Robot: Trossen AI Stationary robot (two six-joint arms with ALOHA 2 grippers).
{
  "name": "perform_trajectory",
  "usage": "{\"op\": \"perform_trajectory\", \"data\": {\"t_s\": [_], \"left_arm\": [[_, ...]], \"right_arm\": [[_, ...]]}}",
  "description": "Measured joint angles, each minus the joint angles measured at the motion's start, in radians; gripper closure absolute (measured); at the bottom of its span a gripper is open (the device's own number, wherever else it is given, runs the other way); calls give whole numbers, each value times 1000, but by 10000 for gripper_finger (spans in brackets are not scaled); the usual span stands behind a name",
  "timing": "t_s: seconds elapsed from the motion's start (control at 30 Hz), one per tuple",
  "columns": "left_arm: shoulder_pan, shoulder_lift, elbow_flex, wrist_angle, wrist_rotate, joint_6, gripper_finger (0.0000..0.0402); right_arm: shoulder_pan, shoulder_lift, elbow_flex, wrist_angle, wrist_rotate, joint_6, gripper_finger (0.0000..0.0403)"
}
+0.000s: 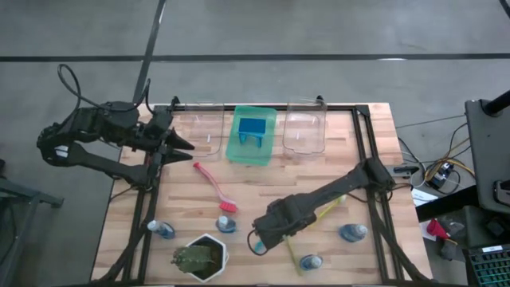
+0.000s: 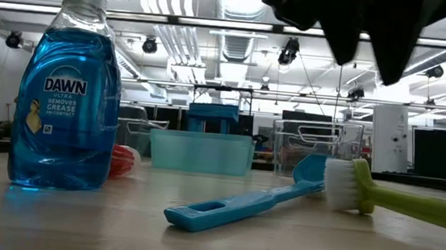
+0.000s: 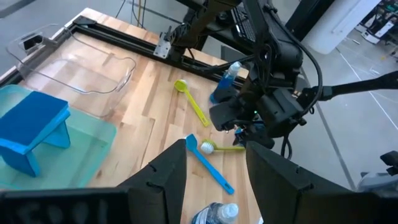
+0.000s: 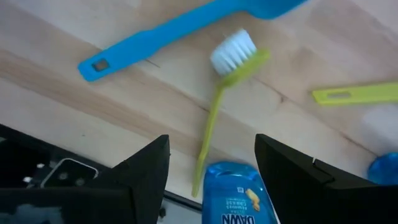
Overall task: Pick & Place Kitchen Sink Supplies
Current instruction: Put the bottom light green dish brush into the right transparent bin
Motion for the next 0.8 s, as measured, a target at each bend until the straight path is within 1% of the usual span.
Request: {"op": "perform_trajectory", "data": {"t_s": [0.33, 0.67, 0.8], "left_arm": [[0, -1, 0, 0, 3, -1, 243], [0, -4, 0, -1, 18, -1, 243], [0, -4, 0, 0, 18, -2, 243]], "right_arm": [[6, 0, -82, 111, -3, 47, 174], [13, 0, -137, 154, -3, 58, 179], [13, -2, -174, 198, -3, 59, 183]]}}
